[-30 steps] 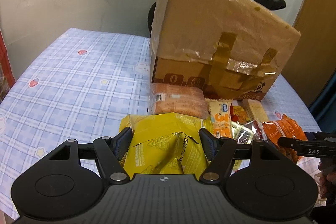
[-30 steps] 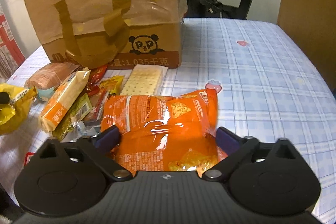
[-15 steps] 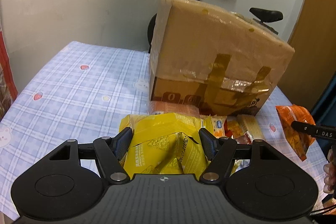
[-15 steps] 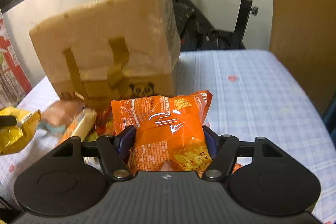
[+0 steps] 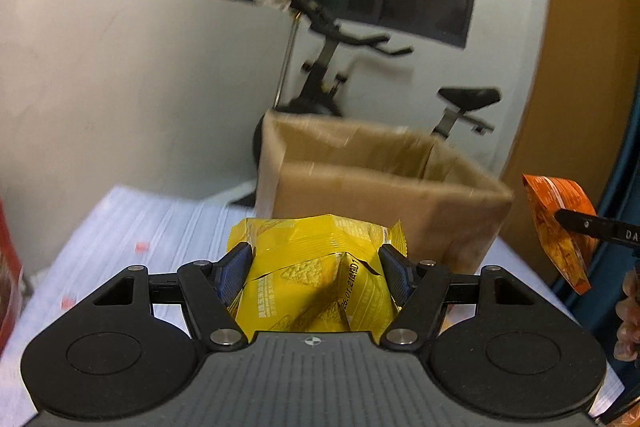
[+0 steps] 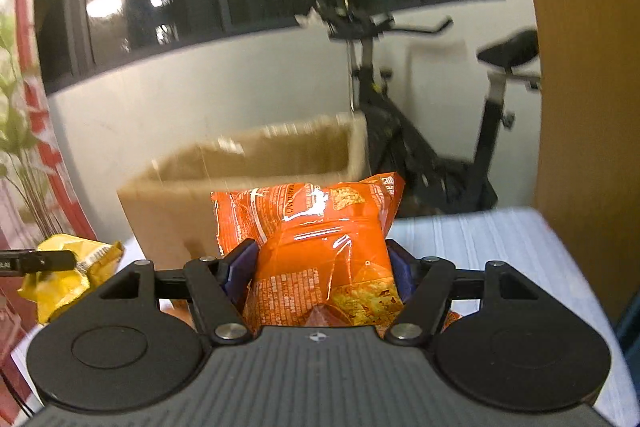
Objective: Organize snacks
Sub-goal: 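Lift the yellow bag with the left tool while the right tool lifts the orange bag, then release the yellow bag from the left tool into the box while the right tool releases the orange bag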
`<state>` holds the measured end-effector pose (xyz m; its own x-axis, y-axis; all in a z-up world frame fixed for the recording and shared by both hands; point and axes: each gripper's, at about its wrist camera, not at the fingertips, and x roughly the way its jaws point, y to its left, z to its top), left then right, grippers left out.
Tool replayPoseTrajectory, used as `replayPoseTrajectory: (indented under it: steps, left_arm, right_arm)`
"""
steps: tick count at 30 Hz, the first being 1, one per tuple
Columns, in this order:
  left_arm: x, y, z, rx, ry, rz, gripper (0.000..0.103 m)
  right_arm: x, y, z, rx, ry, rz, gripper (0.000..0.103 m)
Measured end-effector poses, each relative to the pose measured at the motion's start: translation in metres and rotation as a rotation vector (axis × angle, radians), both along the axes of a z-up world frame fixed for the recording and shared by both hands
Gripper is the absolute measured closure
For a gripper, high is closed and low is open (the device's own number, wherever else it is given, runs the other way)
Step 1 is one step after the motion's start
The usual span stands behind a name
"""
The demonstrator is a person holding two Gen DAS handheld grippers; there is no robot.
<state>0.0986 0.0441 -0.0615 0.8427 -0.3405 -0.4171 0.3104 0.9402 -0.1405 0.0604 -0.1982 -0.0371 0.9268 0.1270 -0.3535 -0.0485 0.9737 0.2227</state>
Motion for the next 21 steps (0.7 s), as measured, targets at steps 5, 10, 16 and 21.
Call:
replayPoseTrajectory:
  steps: [5,10,16,21]
  left_arm:
    - [0.017,-0.016,0.035,0.015,-0.104,-0.032,0.031]
    - [0.054,-0.046,0.059,0.038,-0.163,-0.064,0.031]
    - [0.109,-0.084,0.061,0.084,-0.165,-0.047,0.031]
    - [0.146,-0.096,0.046,0.122,-0.097,-0.021,0.031]
  right_arm:
    - [0.024,0.000,0.034,-0.009,-0.070,0.032,0.034]
    - [0.080,0.011,0.050,-0.037,-0.092,0.096,0.034]
    - [0.150,0.032,0.045,-0.075,-0.088,0.128,0.034]
    - [0.183,0.046,0.027,-0.154,-0.033,0.089,0.034]
